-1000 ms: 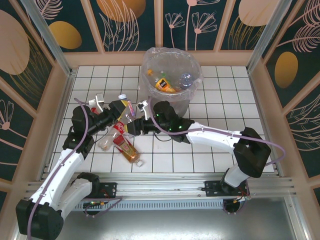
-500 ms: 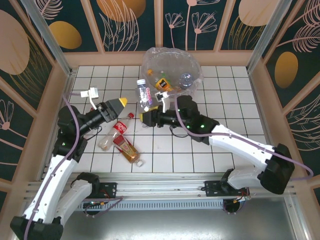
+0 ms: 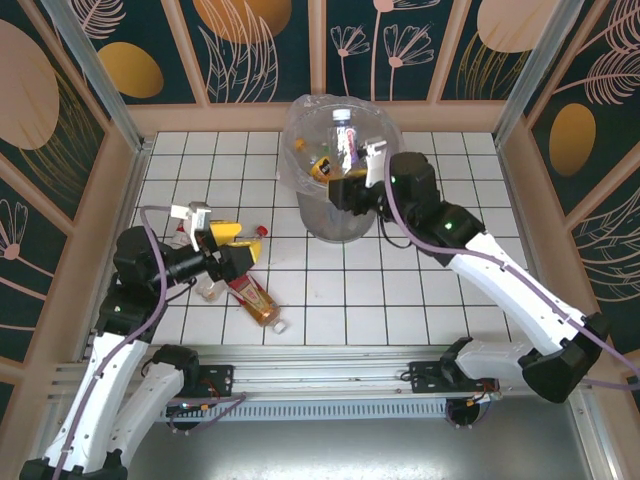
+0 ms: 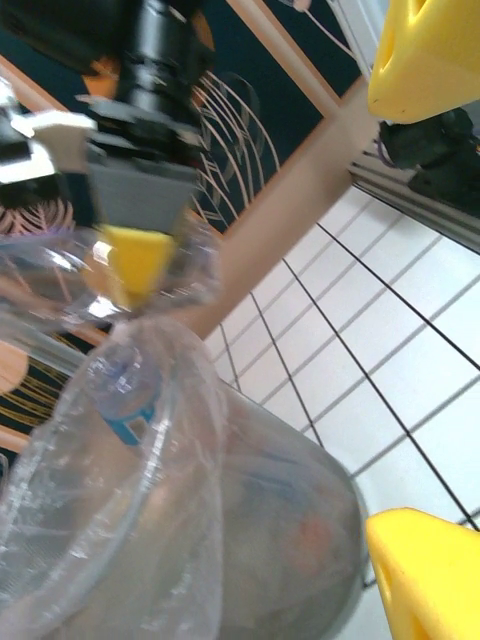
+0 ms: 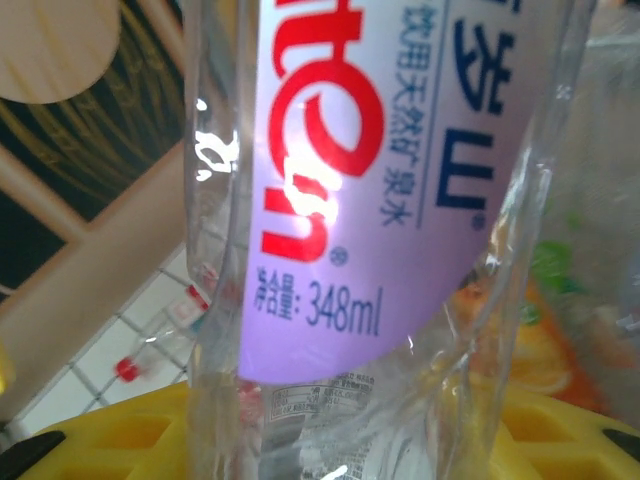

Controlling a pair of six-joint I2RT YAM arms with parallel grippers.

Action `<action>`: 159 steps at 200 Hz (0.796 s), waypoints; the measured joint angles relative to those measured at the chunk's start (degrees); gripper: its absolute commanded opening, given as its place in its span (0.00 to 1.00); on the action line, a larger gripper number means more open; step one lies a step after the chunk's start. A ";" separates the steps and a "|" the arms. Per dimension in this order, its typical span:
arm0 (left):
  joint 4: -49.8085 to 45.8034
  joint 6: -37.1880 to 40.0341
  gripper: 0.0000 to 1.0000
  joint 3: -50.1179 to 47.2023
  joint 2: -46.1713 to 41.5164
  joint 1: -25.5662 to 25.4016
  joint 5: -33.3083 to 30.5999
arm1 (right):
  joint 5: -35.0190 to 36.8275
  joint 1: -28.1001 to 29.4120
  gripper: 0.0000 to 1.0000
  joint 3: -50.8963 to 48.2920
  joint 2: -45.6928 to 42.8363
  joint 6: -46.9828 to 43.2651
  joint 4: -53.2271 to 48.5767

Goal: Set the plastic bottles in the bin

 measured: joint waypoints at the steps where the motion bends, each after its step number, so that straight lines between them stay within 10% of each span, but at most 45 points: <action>1: -0.02 0.09 0.99 -0.13 0.00 0.00 -0.02 | 0.07 -0.07 0.52 0.24 0.13 -0.15 -0.15; 159: 4.74 0.92 0.98 -9.90 -3.23 -0.04 -4.66 | 9.88 -5.79 0.64 27.36 25.55 -13.81 -20.24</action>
